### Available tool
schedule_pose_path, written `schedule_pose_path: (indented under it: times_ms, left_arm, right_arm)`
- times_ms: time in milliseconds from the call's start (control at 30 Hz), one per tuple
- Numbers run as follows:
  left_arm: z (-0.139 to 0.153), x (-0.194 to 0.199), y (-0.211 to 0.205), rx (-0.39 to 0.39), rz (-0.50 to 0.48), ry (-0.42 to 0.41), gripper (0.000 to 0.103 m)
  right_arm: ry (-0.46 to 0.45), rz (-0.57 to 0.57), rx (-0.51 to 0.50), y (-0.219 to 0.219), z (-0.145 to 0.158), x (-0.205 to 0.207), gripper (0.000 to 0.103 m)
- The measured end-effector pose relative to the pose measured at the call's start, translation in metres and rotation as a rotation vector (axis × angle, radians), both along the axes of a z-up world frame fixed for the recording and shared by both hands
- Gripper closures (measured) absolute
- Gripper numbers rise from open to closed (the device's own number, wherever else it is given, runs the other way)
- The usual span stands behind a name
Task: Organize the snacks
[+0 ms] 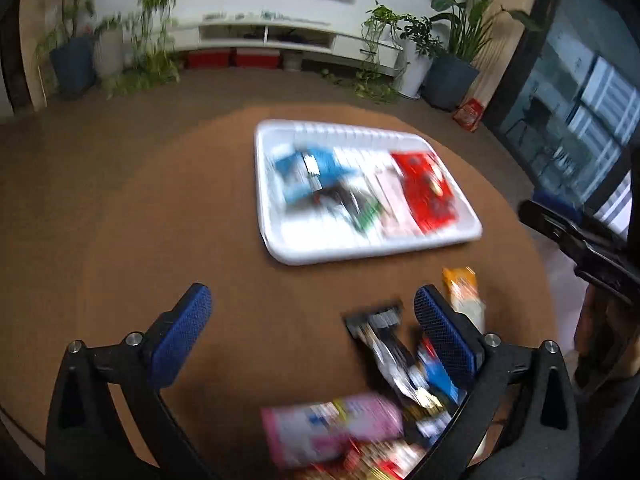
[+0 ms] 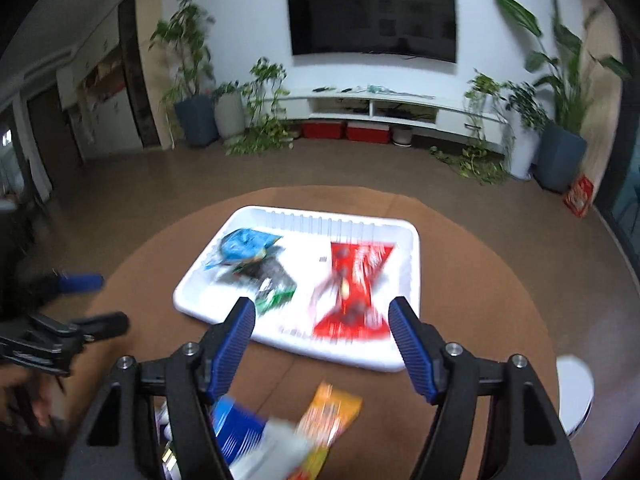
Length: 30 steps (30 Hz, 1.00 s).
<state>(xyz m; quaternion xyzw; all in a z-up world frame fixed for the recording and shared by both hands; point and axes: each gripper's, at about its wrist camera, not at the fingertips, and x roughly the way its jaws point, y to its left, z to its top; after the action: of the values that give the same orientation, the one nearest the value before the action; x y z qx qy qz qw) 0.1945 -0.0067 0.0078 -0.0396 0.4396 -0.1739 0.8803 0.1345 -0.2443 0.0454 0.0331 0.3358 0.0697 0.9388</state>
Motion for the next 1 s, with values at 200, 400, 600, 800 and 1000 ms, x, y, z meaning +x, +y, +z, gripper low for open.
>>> schedule_pose_path:
  times_ms: [200,400,600,800,1000]
  left_arm:
    - [-0.033,-0.020,-0.019,-0.043,-0.079,0.143,0.002]
    - [-0.047,-0.028,-0.053,0.047,-0.143,0.188,0.011]
    - [-0.063,-0.025,-0.061,0.095,-0.137,0.224,0.034]
    - [-0.067,-0.016,-0.059,0.096,-0.135,0.223,0.044]
    - [-0.067,-0.012,-0.069,0.123,-0.201,0.198,0.072]
  right_arm:
    - [0.140,-0.019,0.176,-0.009,-0.045,-0.075,0.044]
    - [0.226,-0.008,0.213,-0.001,-0.071,-0.090,0.050]
    - [0.233,0.008,0.222,-0.001,-0.076,-0.092,0.050]
    - [0.261,0.013,0.231,-0.001,-0.083,-0.089,0.050]
    - [0.276,0.017,0.206,0.009,-0.084,-0.089,0.050]
